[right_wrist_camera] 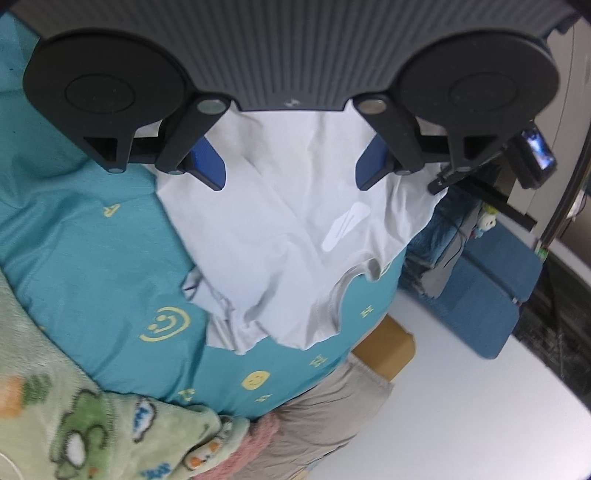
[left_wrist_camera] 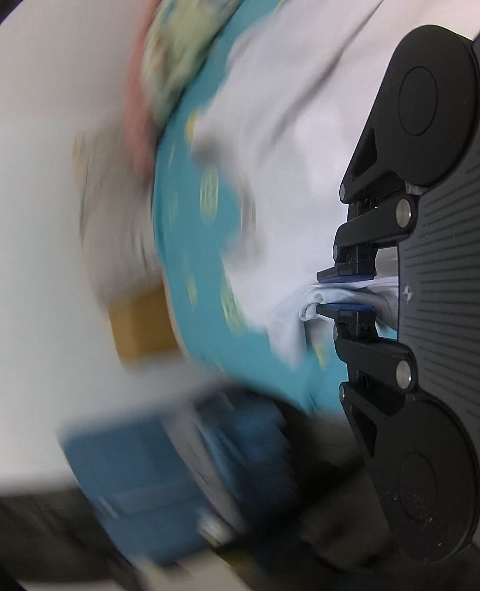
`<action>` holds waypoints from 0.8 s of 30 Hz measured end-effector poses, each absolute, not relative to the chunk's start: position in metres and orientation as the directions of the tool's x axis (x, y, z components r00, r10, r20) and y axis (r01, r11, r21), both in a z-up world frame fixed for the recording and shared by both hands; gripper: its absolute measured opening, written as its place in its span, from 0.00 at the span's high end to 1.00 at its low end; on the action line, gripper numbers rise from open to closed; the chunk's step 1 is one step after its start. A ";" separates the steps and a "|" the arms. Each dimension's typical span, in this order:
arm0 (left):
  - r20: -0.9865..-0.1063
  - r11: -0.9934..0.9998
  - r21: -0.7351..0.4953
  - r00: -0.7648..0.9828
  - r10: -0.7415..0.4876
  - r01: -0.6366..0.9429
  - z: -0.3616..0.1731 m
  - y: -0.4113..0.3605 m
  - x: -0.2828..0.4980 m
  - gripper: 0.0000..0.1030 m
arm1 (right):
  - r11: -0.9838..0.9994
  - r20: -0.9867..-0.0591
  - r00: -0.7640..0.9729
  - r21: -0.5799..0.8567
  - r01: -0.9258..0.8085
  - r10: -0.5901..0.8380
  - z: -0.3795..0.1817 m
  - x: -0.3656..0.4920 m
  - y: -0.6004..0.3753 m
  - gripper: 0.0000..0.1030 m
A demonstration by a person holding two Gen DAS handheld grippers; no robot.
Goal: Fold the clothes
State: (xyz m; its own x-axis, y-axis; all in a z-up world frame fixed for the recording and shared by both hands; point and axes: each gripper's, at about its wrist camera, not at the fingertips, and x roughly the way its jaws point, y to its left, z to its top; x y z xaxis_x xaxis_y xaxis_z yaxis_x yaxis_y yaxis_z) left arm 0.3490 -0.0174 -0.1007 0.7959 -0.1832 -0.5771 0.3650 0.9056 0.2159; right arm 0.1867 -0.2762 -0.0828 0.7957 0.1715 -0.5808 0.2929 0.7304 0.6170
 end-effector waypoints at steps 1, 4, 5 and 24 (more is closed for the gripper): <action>-0.595 0.882 0.221 0.774 -0.216 0.416 -0.104 -0.035 0.344 0.88 | 0.727 -0.581 0.797 0.616 0.302 0.162 -0.083 0.186 -0.279 0.23; -0.658 0.849 0.192 0.706 -0.260 0.492 -0.124 -0.074 0.335 0.84 | 0.728 -0.589 0.798 0.602 0.328 0.128 -0.084 0.185 -0.285 0.23; -0.661 0.851 0.169 0.698 -0.276 0.497 -0.128 -0.076 0.332 0.80 | 0.730 -0.593 0.797 0.595 0.337 0.115 -0.085 0.184 -0.287 0.23; -0.554 0.880 -0.475 0.784 -0.278 -0.023 -0.132 0.068 0.391 0.40 | 0.638 -0.591 0.790 0.674 0.373 0.164 -0.099 0.187 -0.303 0.22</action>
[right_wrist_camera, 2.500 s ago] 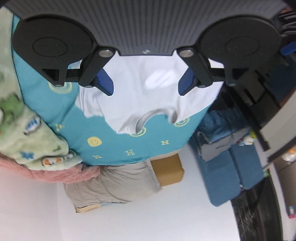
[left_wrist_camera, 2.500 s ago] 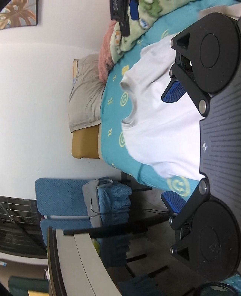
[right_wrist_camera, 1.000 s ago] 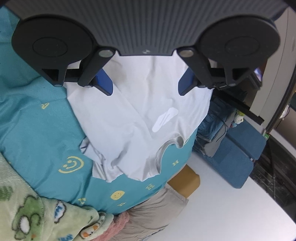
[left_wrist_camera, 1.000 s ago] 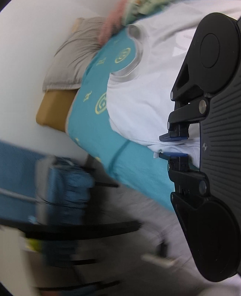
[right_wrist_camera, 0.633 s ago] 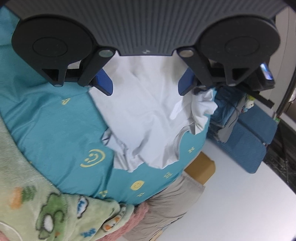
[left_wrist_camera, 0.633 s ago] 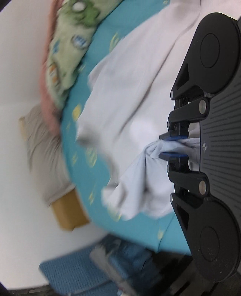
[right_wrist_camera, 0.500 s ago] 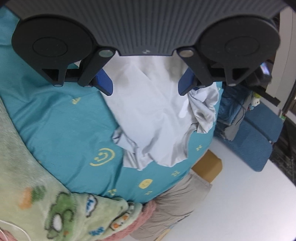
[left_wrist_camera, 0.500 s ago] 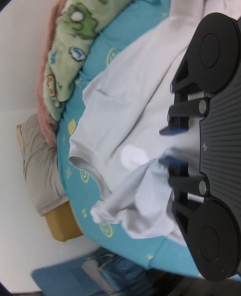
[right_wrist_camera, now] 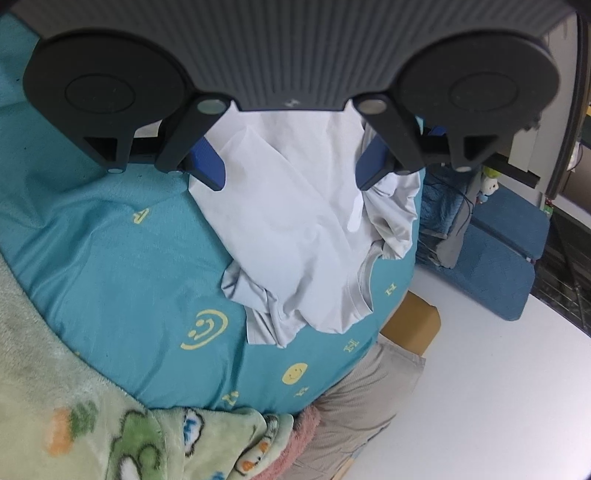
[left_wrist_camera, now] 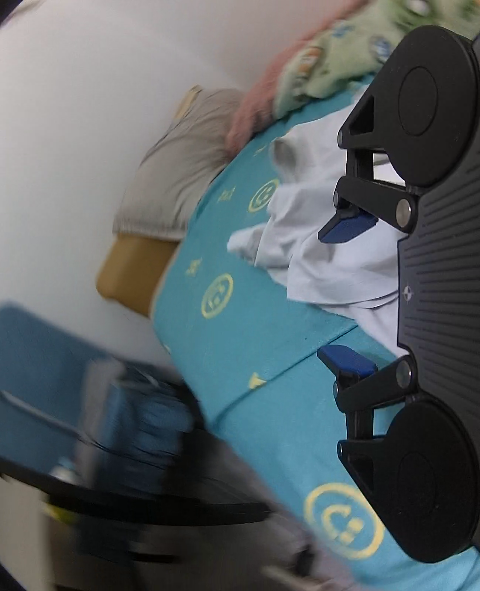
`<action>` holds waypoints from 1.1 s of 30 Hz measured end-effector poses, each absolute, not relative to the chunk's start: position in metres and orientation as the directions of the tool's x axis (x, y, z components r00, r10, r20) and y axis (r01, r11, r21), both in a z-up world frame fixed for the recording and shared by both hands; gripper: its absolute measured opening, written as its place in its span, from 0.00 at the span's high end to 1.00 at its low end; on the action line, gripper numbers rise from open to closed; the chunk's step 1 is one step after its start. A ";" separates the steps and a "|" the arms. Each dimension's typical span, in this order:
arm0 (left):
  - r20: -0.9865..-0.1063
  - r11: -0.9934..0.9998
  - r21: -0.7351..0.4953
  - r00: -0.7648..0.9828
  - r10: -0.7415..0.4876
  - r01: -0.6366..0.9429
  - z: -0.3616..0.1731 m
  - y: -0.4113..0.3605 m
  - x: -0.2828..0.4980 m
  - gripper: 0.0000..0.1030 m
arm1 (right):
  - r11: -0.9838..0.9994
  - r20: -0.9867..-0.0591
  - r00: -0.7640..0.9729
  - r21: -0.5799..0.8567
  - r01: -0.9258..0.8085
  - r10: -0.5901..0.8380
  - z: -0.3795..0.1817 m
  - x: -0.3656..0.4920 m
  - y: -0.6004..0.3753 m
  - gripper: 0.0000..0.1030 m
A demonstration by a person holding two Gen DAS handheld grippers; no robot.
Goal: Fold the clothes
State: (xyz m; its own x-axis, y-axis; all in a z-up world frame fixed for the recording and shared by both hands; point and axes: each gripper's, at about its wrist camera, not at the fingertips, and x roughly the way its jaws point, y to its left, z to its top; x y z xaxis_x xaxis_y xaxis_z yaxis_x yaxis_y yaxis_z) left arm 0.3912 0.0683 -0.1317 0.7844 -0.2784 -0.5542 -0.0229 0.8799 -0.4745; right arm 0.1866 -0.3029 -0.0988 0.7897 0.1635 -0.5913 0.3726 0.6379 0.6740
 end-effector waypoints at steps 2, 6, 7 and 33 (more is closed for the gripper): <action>-0.570 0.878 -0.479 0.764 -0.301 -0.012 -0.136 0.062 0.402 0.54 | 0.645 -0.602 0.781 0.665 0.378 0.163 -0.102 0.189 -0.301 0.22; -0.611 0.899 -0.435 0.718 -0.332 0.046 -0.142 0.047 0.420 0.89 | 0.645 -0.621 0.763 0.659 0.387 0.178 -0.111 0.196 -0.297 0.22; -0.623 0.912 -0.407 0.712 -0.324 0.058 -0.142 0.043 0.423 0.96 | 0.652 -0.627 0.758 0.652 0.387 0.178 -0.112 0.197 -0.295 0.22; -0.676 0.989 -0.075 0.736 0.041 -0.125 -0.089 0.190 0.449 0.49 | 0.860 -0.656 0.754 0.398 0.319 0.024 -0.102 0.227 -0.241 0.23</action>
State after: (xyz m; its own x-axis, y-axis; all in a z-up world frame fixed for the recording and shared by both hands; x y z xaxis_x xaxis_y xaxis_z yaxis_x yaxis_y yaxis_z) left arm 0.4487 0.1903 -0.0892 0.7361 0.0414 -0.6756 -0.1245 0.9894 -0.0750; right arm 0.2267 -0.2412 -0.1020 0.7541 0.0242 -0.6563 0.3185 0.8604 0.3978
